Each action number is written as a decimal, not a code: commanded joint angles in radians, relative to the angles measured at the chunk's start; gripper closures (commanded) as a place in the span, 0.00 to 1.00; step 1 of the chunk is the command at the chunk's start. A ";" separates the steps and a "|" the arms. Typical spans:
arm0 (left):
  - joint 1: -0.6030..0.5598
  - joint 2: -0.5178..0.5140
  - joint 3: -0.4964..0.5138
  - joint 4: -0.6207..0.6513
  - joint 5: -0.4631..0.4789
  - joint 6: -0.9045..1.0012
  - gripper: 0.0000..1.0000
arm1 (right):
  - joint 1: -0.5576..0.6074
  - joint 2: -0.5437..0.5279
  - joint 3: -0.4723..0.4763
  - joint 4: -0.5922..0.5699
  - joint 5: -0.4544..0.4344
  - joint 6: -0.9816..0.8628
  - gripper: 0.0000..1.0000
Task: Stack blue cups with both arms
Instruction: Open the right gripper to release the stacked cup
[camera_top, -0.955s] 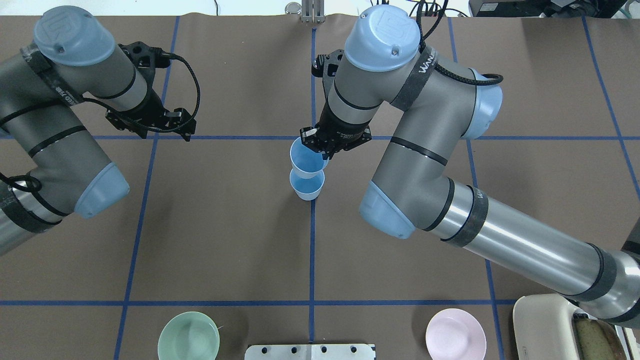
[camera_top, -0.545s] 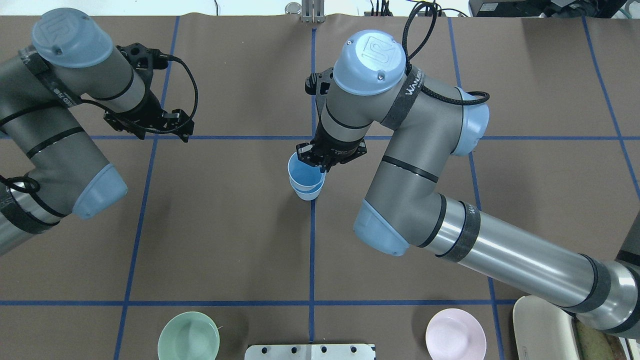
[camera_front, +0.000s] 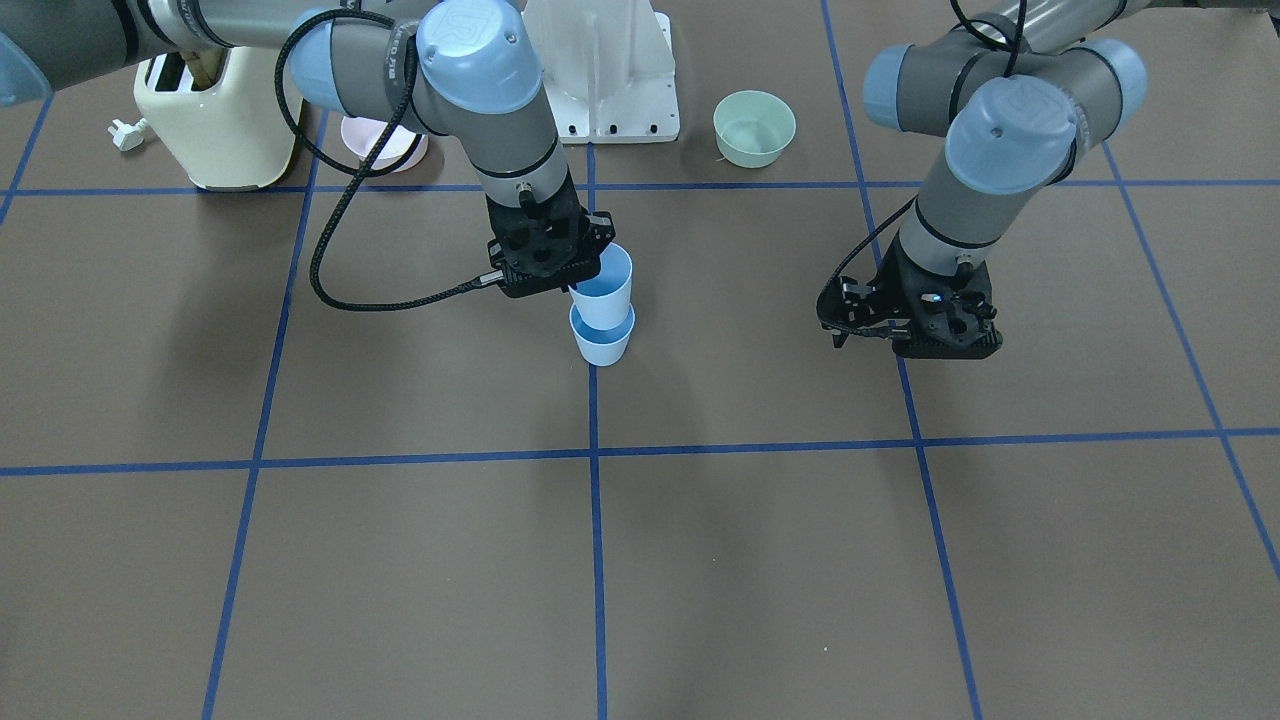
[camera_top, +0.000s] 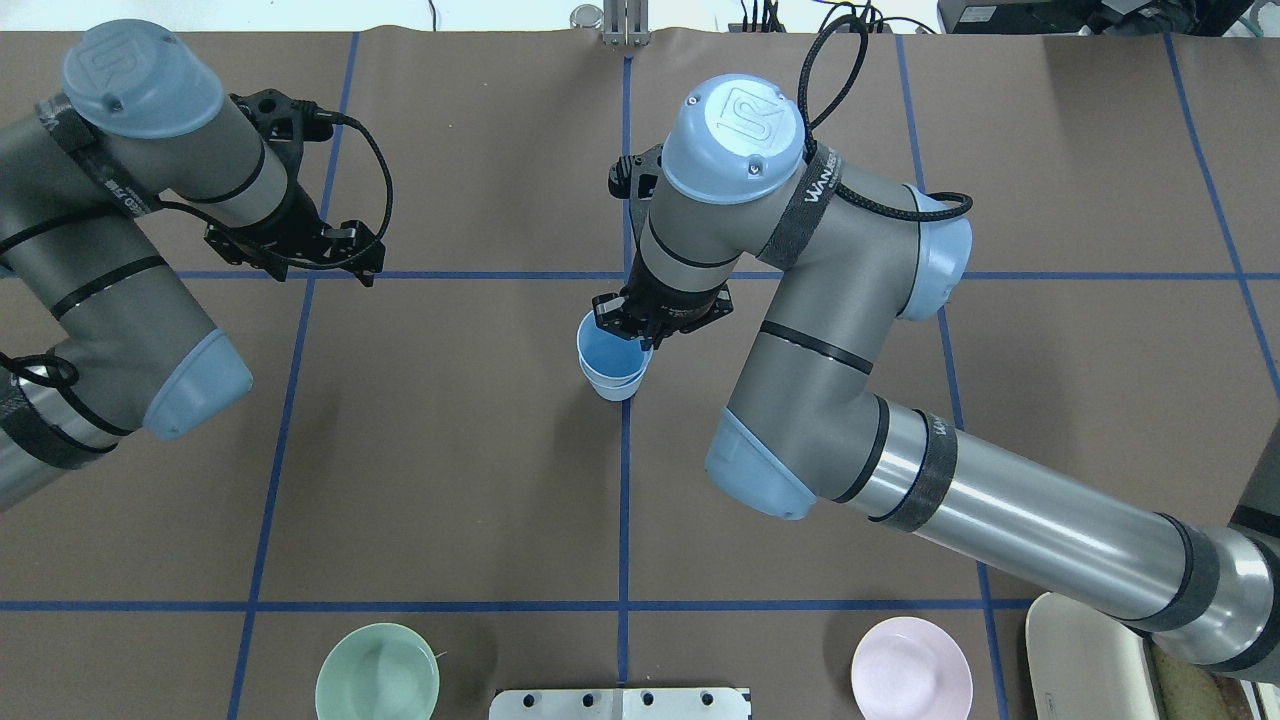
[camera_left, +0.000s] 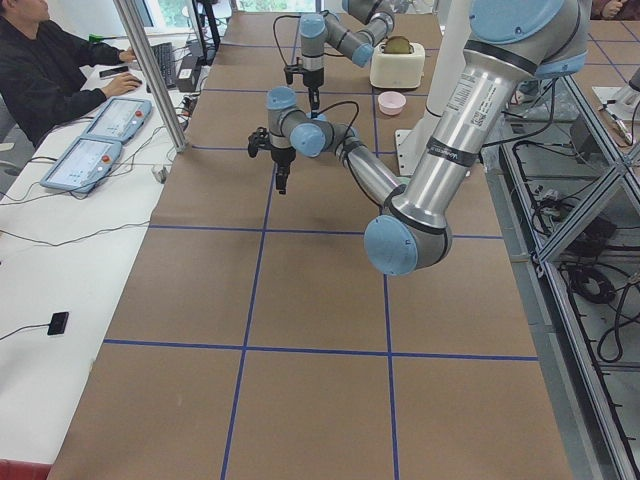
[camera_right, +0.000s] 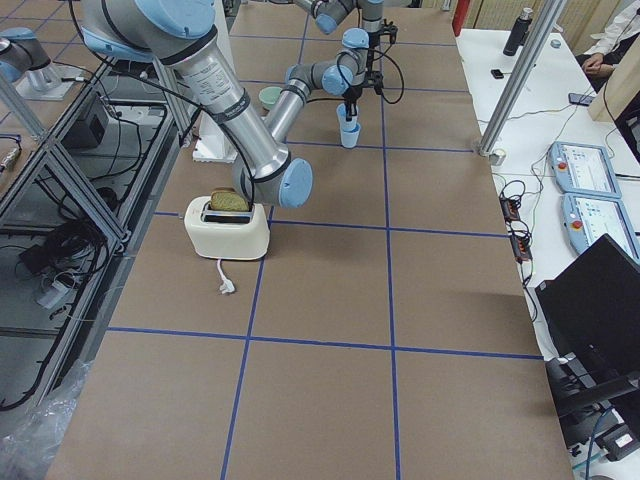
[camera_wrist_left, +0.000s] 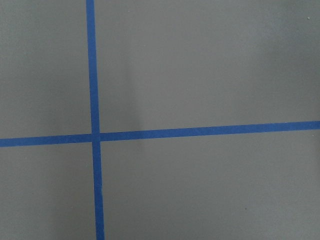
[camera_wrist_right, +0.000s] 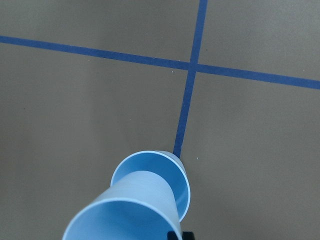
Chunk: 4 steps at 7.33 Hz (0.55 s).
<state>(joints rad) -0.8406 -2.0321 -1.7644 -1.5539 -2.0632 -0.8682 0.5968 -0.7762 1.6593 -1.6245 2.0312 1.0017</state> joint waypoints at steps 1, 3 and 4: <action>0.000 0.001 0.002 0.000 0.000 0.000 0.03 | 0.000 0.000 -0.003 0.000 0.000 -0.006 1.00; 0.000 0.001 0.002 0.000 0.000 0.000 0.03 | 0.000 -0.003 -0.003 0.000 -0.002 -0.002 1.00; 0.000 0.001 0.002 0.000 0.000 0.000 0.03 | 0.000 0.000 -0.004 -0.002 0.000 0.001 0.96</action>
<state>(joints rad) -0.8406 -2.0310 -1.7627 -1.5539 -2.0632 -0.8682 0.5967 -0.7778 1.6563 -1.6249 2.0303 0.9998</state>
